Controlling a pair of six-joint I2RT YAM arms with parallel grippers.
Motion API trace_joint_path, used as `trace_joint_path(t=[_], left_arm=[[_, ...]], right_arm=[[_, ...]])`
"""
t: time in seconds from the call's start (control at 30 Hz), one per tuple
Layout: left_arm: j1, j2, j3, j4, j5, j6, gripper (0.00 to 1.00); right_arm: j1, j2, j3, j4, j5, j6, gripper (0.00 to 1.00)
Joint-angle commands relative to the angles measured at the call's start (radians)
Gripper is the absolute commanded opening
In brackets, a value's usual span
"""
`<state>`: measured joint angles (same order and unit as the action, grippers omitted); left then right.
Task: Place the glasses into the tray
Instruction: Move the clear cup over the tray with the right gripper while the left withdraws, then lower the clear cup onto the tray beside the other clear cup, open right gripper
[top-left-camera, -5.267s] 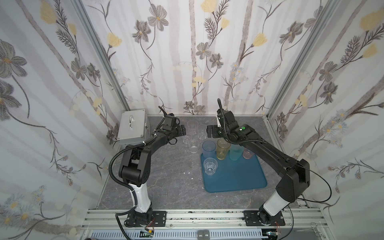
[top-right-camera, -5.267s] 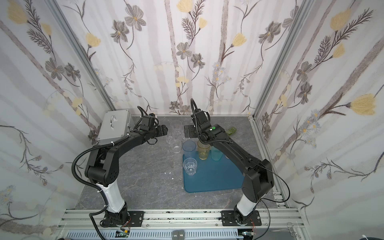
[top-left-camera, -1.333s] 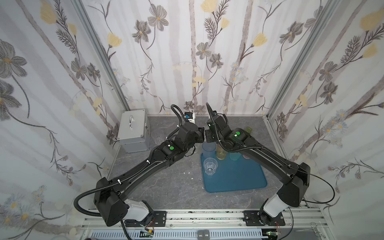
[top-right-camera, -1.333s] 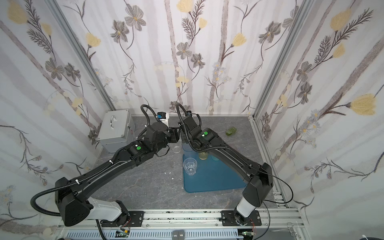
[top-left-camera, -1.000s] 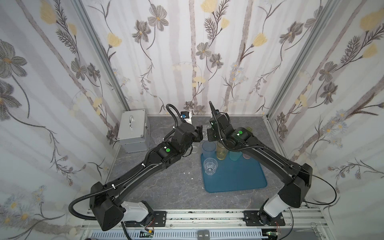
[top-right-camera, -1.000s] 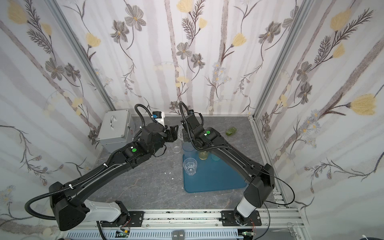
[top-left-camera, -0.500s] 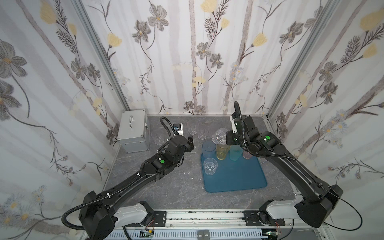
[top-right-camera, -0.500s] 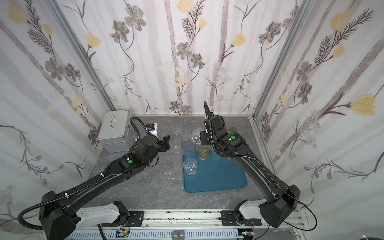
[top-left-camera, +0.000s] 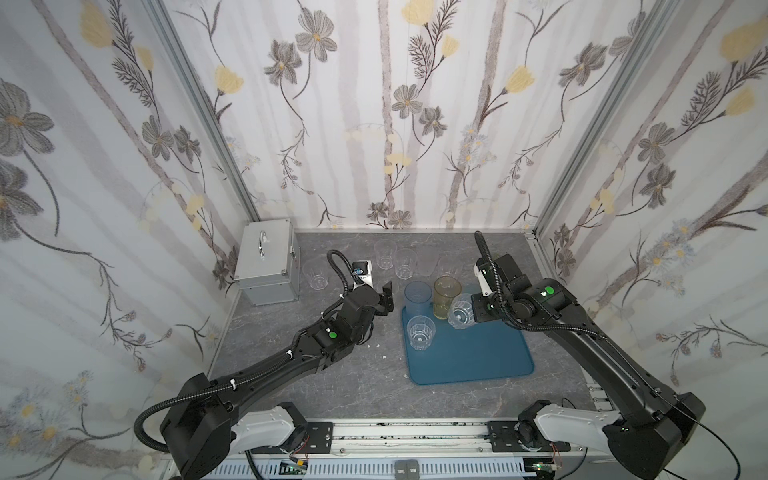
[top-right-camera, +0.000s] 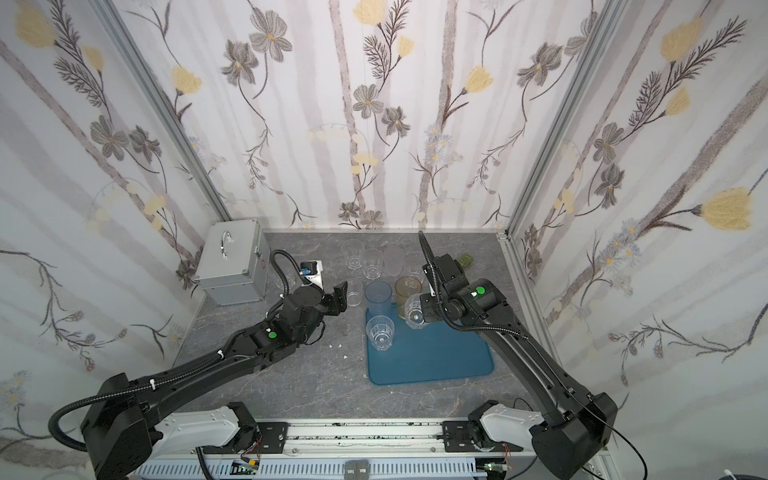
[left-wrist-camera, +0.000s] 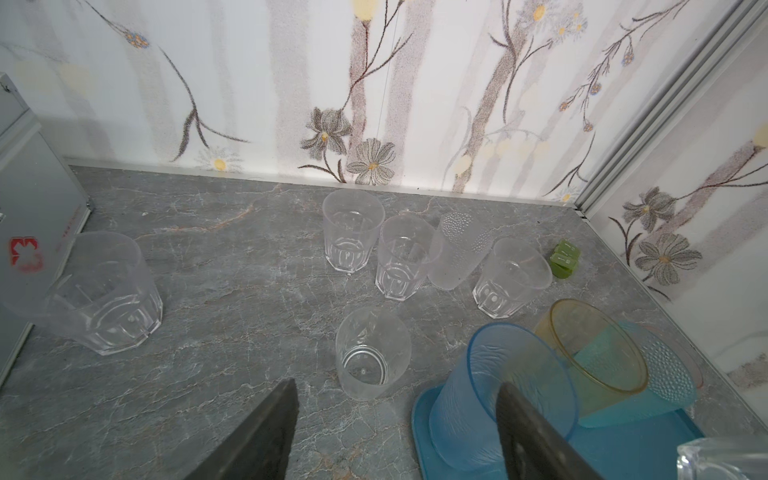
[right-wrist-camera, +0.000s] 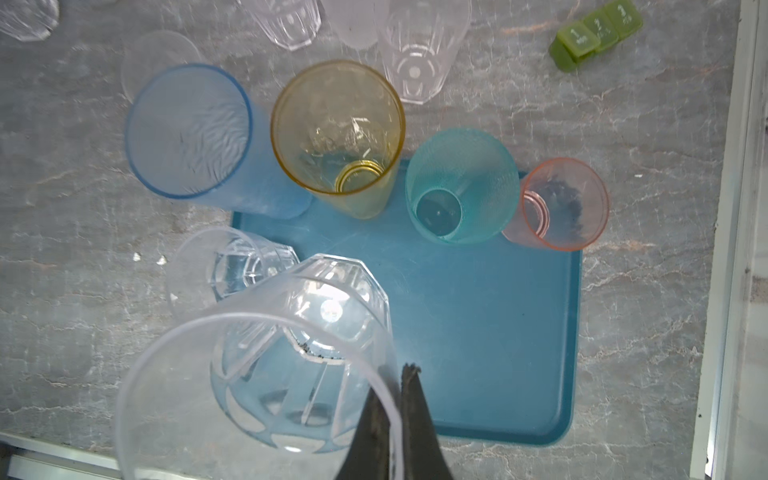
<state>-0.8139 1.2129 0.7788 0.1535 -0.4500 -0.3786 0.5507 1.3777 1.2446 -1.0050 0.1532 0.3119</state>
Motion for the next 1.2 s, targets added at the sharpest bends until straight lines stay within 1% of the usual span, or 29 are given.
trace_joint_path(t=[0.0,0.13,0.2,0.37,0.5,0.57,0.67,0.73,0.93,1.03,1.07,1.17], left_arm=[[-0.005,0.026,-0.004,0.066,-0.005,-0.031,0.81],[-0.005,0.032,-0.022,0.059,-0.055,-0.064,0.87],[-0.004,0.020,-0.035,0.058,-0.062,-0.062,0.90],[-0.004,0.004,-0.057,0.058,-0.029,-0.030,1.00],[0.010,-0.001,-0.079,0.053,-0.041,-0.071,1.00],[0.041,-0.016,-0.103,0.047,-0.030,-0.105,1.00],[0.084,-0.039,-0.131,0.037,-0.002,-0.113,1.00],[0.092,-0.048,-0.138,0.033,-0.003,-0.102,1.00],[0.093,-0.038,-0.120,0.022,-0.015,-0.113,1.00],[0.093,-0.035,-0.115,0.018,-0.049,-0.132,1.00],[0.093,-0.033,-0.113,0.018,-0.052,-0.126,1.00],[0.094,-0.029,-0.109,0.016,-0.035,-0.108,1.00]], right_arm=[[0.002,0.004,-0.050,0.038,-0.006,0.013,0.00],[0.014,0.033,-0.124,0.118,-0.012,0.048,0.00],[0.022,0.048,-0.149,0.142,-0.001,0.051,0.00],[0.033,0.094,-0.201,0.211,0.009,0.051,0.00],[0.038,0.130,-0.223,0.265,0.002,0.056,0.00],[0.039,0.146,-0.234,0.282,-0.005,0.056,0.00],[0.041,0.166,-0.251,0.296,-0.009,0.050,0.00],[0.040,0.179,-0.257,0.305,-0.001,0.045,0.00],[0.039,0.210,-0.253,0.312,0.027,0.029,0.00],[0.039,0.211,-0.243,0.313,0.047,0.024,0.00],[0.040,0.240,-0.241,0.313,0.053,0.023,0.01],[0.041,0.241,-0.240,0.311,0.059,0.024,0.06]])
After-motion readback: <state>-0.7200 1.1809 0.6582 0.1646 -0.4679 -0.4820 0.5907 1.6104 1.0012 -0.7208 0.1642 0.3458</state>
